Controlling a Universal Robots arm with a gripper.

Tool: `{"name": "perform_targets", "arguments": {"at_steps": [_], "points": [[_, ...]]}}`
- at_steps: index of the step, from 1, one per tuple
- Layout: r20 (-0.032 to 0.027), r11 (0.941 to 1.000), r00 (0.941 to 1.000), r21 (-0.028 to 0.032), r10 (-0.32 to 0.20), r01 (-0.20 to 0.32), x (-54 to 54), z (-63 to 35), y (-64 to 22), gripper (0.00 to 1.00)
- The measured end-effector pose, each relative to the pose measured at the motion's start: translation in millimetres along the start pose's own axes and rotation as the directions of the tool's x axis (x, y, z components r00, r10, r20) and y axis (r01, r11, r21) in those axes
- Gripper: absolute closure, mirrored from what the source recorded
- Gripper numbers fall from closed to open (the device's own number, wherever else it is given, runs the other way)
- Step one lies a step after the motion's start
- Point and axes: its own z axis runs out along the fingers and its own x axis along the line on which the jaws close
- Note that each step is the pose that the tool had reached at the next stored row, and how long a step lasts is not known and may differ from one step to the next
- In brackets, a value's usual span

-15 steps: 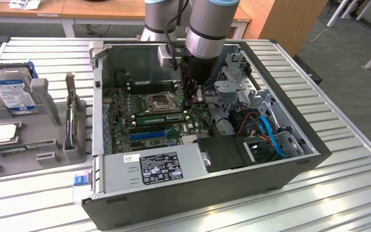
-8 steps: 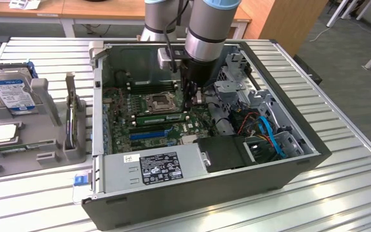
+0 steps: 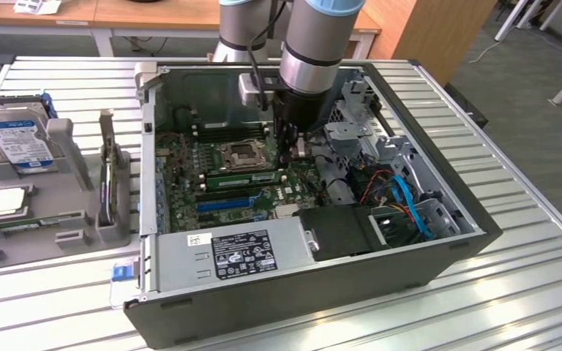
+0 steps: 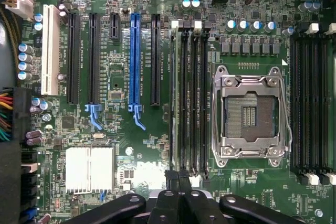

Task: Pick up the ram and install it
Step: 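Press down the ram until it locks into place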

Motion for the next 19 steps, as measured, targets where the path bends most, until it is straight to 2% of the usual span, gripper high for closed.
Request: {"name": "perform_targets", "arguments": {"at_steps": [5, 13, 19], "points": [[0.0001, 1.0, 1.0, 0.0, 0.0, 0.0, -0.4, 0.7, 0.0, 0.9], [0.0012, 1.0, 1.0, -0.0001, 0.0, 0.0, -0.1, 8.2, -0.3, 0.9], [0.0015, 1.0, 1.0, 0.0, 0.0, 0.0, -1.0, 8.9, -0.3, 0.9]]}}
